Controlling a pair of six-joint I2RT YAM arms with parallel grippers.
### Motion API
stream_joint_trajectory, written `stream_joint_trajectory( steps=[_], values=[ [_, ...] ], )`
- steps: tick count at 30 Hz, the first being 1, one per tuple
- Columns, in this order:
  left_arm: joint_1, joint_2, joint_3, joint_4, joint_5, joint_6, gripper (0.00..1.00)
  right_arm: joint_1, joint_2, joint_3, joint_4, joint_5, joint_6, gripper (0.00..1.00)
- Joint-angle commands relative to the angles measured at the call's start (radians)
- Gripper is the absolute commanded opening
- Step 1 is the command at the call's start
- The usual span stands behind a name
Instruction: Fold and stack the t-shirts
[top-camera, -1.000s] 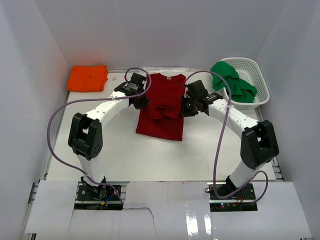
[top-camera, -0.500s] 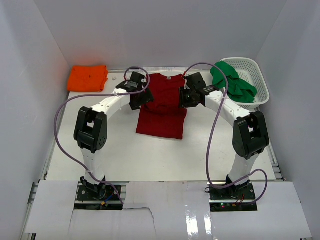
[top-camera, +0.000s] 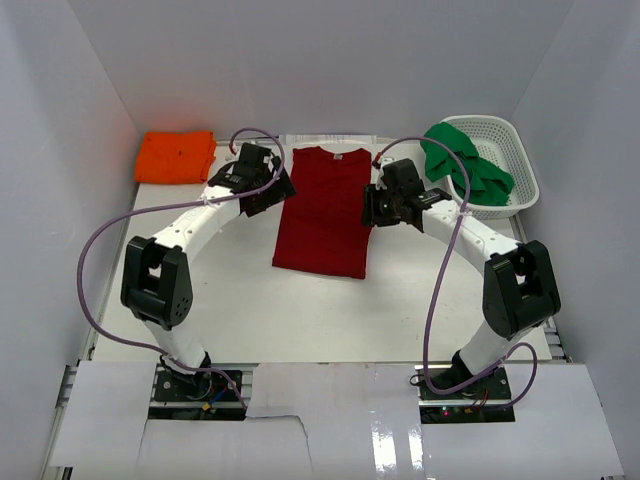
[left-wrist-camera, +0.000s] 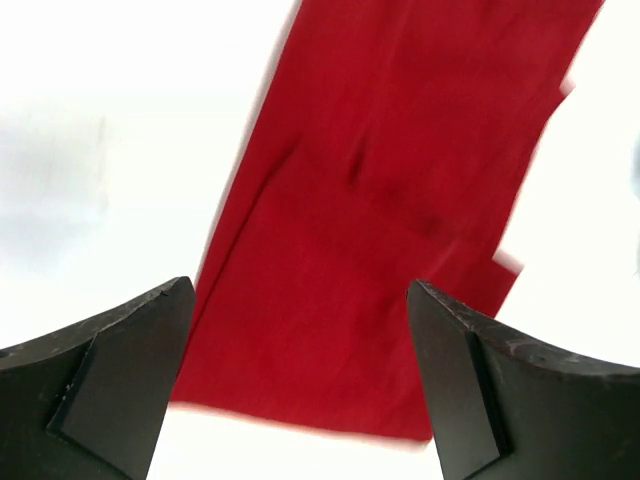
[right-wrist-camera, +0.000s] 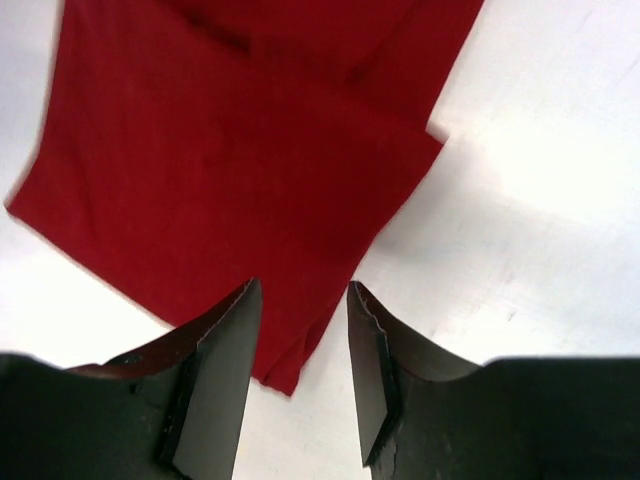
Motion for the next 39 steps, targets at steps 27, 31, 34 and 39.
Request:
stream_joint_trajectory(
  steps=[27, 31, 34, 39],
  values=[
    [0.001, -0.268, -0.763, 0.417, 0.085, -0.001, 0.97, 0.021, 0.029, -0.419, 0.309, -0.311, 0.160, 0.36],
    [0.001, -0.207, -0.732, 0.408, 0.066, 0.007, 0.91, 0.023, 0.057, -0.410, 0.306, -0.317, 0.151, 0.20],
    [0.001, -0.190, -0.737, 0.415, 0.058, 0.010, 0.90, 0.025, 0.055, -0.419, 0.319, -0.314, 0.149, 0.12],
    [0.001, -0.174, -0.752, 0.426, 0.093, 0.011, 0.79, 0.026, 0.063, -0.408, 0.312, -0.317, 0.145, 0.08]
  ],
)
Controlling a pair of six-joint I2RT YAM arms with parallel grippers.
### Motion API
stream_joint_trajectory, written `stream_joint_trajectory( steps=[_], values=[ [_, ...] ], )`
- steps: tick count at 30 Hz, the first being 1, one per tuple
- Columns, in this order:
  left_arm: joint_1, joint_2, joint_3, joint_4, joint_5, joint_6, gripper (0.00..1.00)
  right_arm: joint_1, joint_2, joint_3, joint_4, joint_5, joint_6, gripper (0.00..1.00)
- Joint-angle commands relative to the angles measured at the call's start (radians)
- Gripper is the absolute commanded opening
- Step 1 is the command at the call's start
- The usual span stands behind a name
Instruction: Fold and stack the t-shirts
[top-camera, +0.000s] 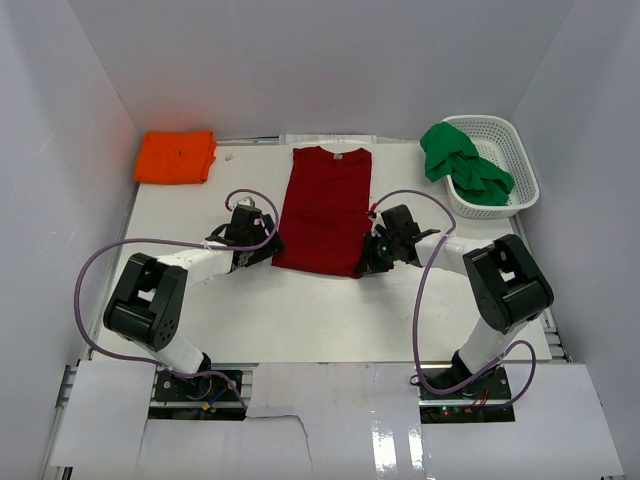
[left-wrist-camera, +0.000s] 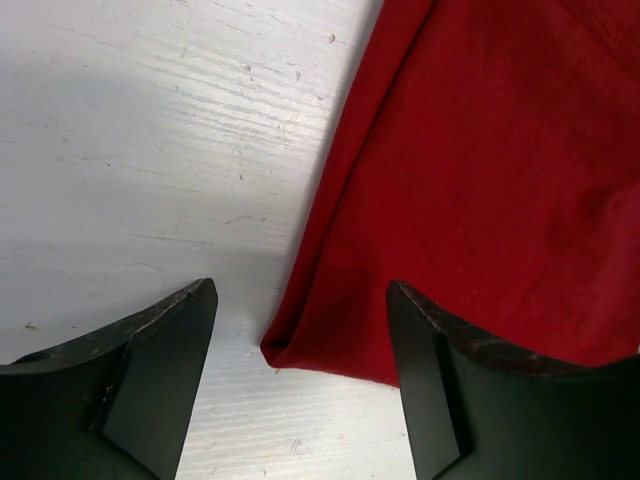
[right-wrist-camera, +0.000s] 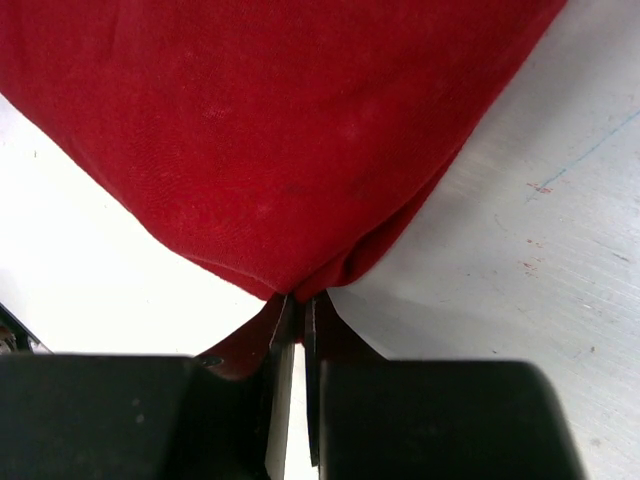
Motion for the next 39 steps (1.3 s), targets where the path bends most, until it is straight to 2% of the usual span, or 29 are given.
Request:
stream_joint_trajectory(
  steps=[1, 8, 15, 16, 19, 20, 24, 27, 31, 39],
  values=[
    [0.001, 0.030, -0.030, -0.041, 0.020, 0.000, 0.79, 0.007, 0.024, 0.023, 0.005, 0.011, -0.017, 0.08],
    [0.001, -0.089, -0.098, -0.065, 0.045, -0.032, 0.77, 0.006, 0.030, 0.038, -0.009, 0.012, -0.023, 0.08],
    [0.001, -0.029, -0.078, -0.045, 0.095, -0.034, 0.62, 0.007, 0.033, 0.038, -0.013, 0.014, -0.023, 0.08],
    [0.001, -0.010, -0.073, -0.033, 0.094, -0.031, 0.52, 0.007, 0.032, 0.037, -0.012, 0.014, -0.023, 0.08],
    [0.001, 0.068, -0.036, -0.019, 0.098, -0.029, 0.36, 0.007, 0.027, 0.034, -0.013, 0.011, -0.023, 0.08],
    [0.001, 0.085, -0.027, -0.016, 0.098, -0.028, 0.23, 0.007, 0.026, 0.032, -0.015, 0.011, -0.026, 0.08],
    [0.001, 0.151, 0.008, -0.021, 0.102, -0.022, 0.00, 0.010, 0.015, 0.028, -0.026, 0.012, -0.030, 0.08],
    [0.001, 0.141, -0.001, -0.029, 0.121, -0.017, 0.00, 0.009, 0.007, 0.031, -0.049, 0.003, -0.039, 0.08],
    [0.000, 0.050, -0.033, -0.116, 0.138, -0.002, 0.00, 0.024, -0.033, 0.022, -0.127, -0.002, -0.049, 0.08],
    [-0.033, -0.299, -0.150, -0.300, 0.232, -0.031, 0.00, 0.038, -0.195, -0.080, -0.246, -0.008, -0.062, 0.08]
  ],
)
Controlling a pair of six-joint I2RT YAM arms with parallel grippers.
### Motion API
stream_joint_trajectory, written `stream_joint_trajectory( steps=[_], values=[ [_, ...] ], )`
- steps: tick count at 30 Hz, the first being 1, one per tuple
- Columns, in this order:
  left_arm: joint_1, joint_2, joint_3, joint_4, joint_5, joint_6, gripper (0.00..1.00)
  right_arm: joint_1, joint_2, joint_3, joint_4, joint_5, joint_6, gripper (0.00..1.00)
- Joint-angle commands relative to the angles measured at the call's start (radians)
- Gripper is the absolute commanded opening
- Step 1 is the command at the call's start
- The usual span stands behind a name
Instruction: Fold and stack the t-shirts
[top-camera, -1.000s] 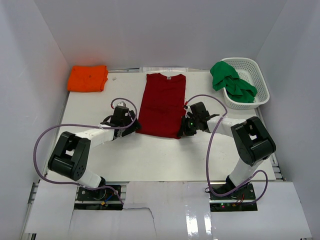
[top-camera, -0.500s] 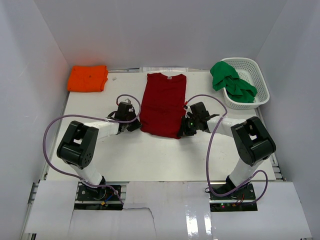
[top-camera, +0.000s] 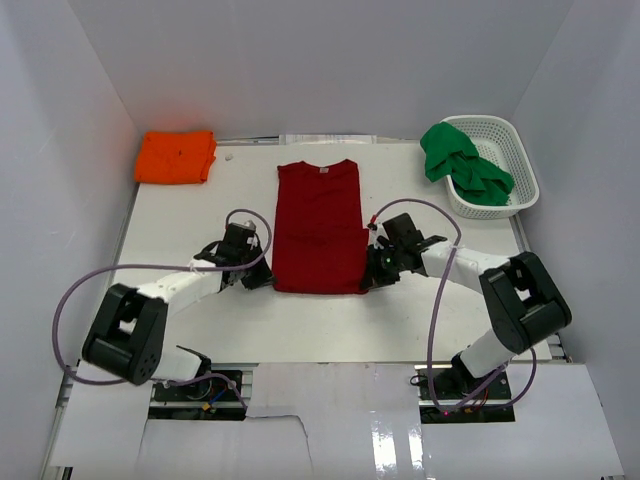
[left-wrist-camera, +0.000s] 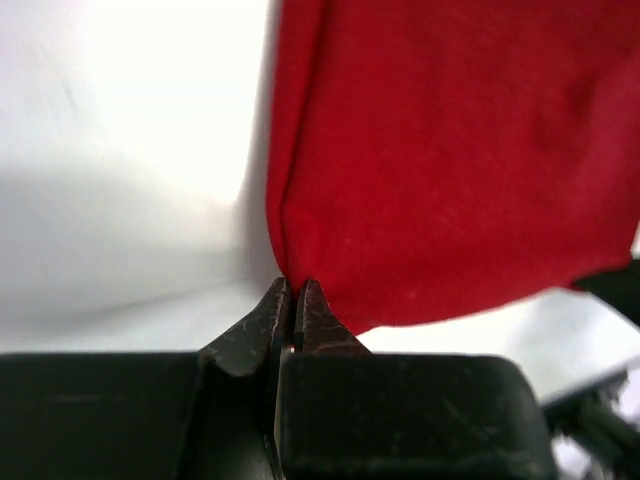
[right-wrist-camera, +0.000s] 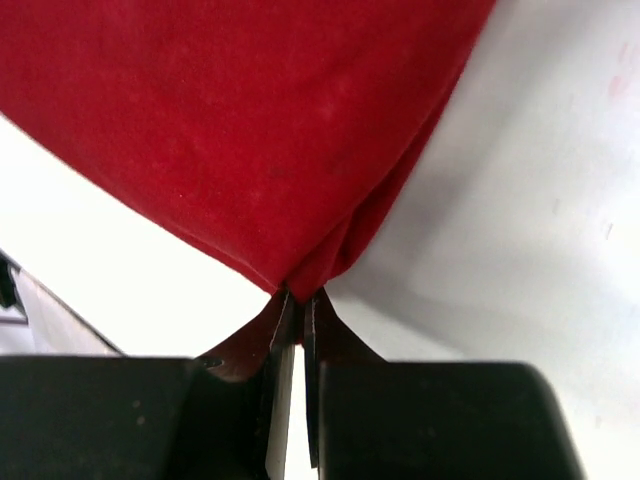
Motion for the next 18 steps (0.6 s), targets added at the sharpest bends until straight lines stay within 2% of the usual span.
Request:
stream_joint_trajectory(
  steps=[1, 6, 11, 14, 18],
  values=[
    [-0.033, -0.157, -0.038, -0.169, 0.063, -0.021, 0.00, 0.011, -0.093, -0.046, -0.106, -0.012, -0.021, 0.08],
    [-0.085, -0.317, -0.064, -0.266, 0.100, -0.088, 0.00, 0.035, -0.212, -0.081, -0.204, -0.038, -0.010, 0.08],
    [-0.099, -0.371, -0.032, -0.337, 0.118, -0.133, 0.00, 0.054, -0.295, -0.042, -0.307, -0.049, -0.011, 0.08],
    [-0.099, -0.392, 0.008, -0.389, 0.089, -0.148, 0.00, 0.054, -0.302, 0.059, -0.394, -0.026, -0.046, 0.08],
    [-0.095, -0.386, 0.063, -0.448, 0.017, -0.170, 0.00, 0.052, -0.248, 0.217, -0.428, -0.006, -0.076, 0.08]
  ],
)
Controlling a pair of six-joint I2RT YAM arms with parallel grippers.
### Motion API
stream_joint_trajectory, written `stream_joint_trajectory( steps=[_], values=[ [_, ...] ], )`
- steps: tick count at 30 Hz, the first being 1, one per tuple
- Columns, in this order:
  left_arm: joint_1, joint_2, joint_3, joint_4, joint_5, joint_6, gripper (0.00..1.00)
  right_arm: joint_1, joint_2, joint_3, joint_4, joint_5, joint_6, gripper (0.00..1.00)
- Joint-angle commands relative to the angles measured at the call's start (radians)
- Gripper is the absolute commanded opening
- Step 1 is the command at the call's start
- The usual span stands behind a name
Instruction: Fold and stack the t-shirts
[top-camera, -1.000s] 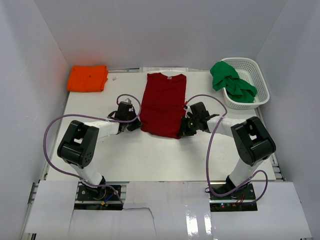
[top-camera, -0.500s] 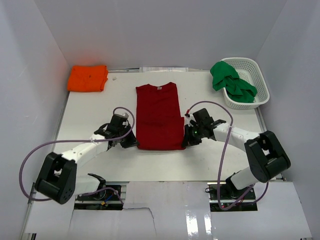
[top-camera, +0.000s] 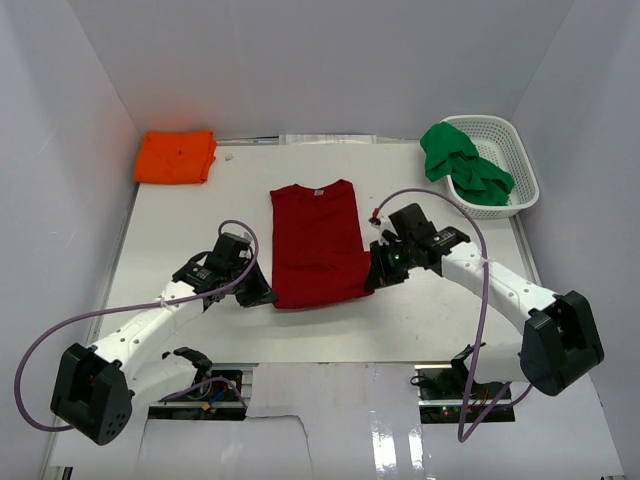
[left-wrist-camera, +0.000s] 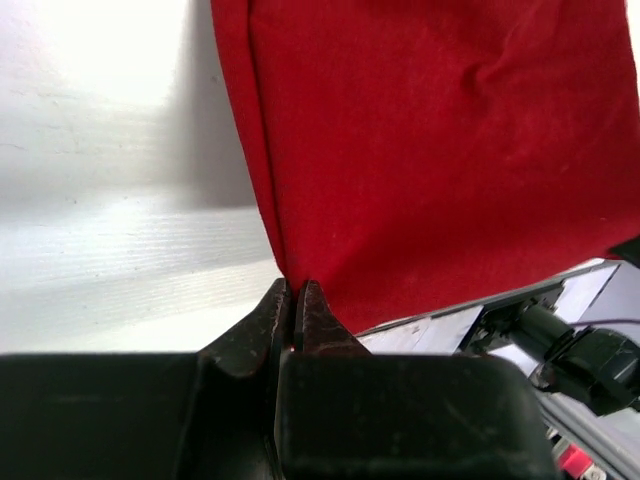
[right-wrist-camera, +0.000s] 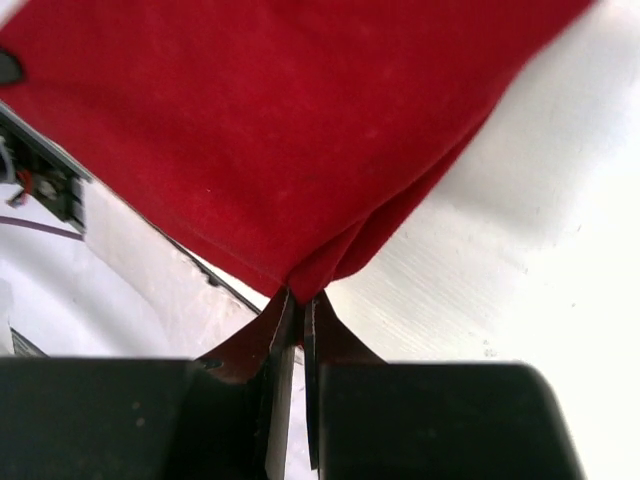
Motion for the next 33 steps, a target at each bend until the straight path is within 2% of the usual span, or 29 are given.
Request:
stream_joint_trajectory(
  steps=[1, 5, 10, 16, 24, 33],
  values=[
    [0.007, -0.014, 0.084, -0.071, -0.079, -0.032, 0.00, 0.000, 0.038, 0.154, -0.058, 0.024, -0.052, 0.08],
    [0.050, 0.031, 0.170, -0.059, -0.117, -0.021, 0.00, -0.009, 0.125, 0.288, -0.068, 0.046, -0.080, 0.08],
    [0.080, 0.196, 0.392, -0.051, -0.180, 0.022, 0.00, -0.035, 0.240, 0.418, -0.065, 0.064, -0.115, 0.08],
    [0.114, 0.388, 0.583, -0.025, -0.205, 0.034, 0.00, -0.080, 0.351, 0.549, -0.061, 0.090, -0.152, 0.08],
    [0.146, 0.528, 0.749, -0.013, -0.260, 0.031, 0.00, -0.135, 0.496, 0.714, -0.045, 0.080, -0.184, 0.08],
    [0.218, 0.695, 0.948, -0.022, -0.235, 0.037, 0.00, -0.172, 0.682, 0.973, -0.067, 0.047, -0.183, 0.08]
  ],
)
